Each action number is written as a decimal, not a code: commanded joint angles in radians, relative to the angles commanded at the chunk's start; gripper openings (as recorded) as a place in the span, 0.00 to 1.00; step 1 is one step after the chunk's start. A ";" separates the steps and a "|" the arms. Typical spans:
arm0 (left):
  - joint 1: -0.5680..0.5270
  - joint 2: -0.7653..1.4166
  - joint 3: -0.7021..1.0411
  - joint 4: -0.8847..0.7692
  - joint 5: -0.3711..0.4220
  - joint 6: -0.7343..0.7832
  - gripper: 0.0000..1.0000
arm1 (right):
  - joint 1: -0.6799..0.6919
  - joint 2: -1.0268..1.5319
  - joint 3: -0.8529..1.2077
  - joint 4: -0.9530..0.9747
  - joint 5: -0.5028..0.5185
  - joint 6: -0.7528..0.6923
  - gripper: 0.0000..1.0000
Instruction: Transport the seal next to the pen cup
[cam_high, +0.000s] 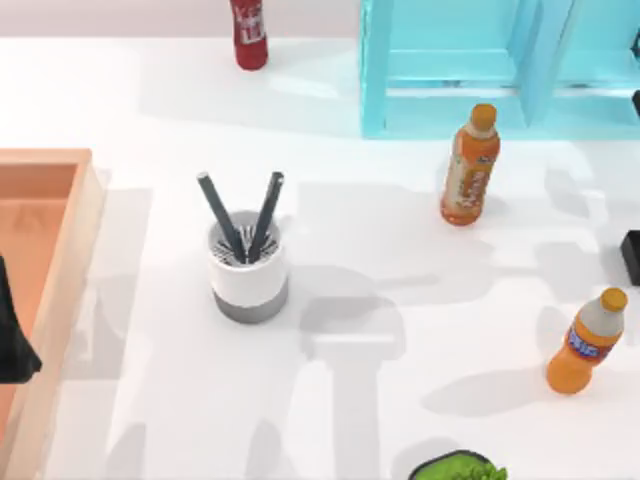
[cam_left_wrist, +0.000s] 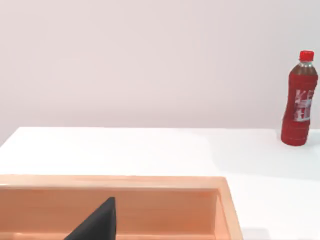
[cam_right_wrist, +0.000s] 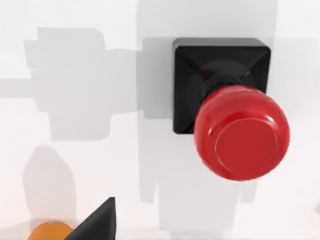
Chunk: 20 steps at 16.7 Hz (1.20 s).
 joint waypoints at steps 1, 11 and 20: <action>0.000 0.000 0.000 0.000 0.000 0.000 1.00 | 0.000 0.000 0.000 0.000 0.000 0.000 1.00; 0.000 0.000 0.000 0.000 0.000 0.000 1.00 | 0.003 0.038 -0.229 0.279 0.000 0.003 1.00; 0.000 0.000 0.000 0.000 0.000 0.000 1.00 | 0.003 0.057 -0.316 0.374 0.000 0.004 0.85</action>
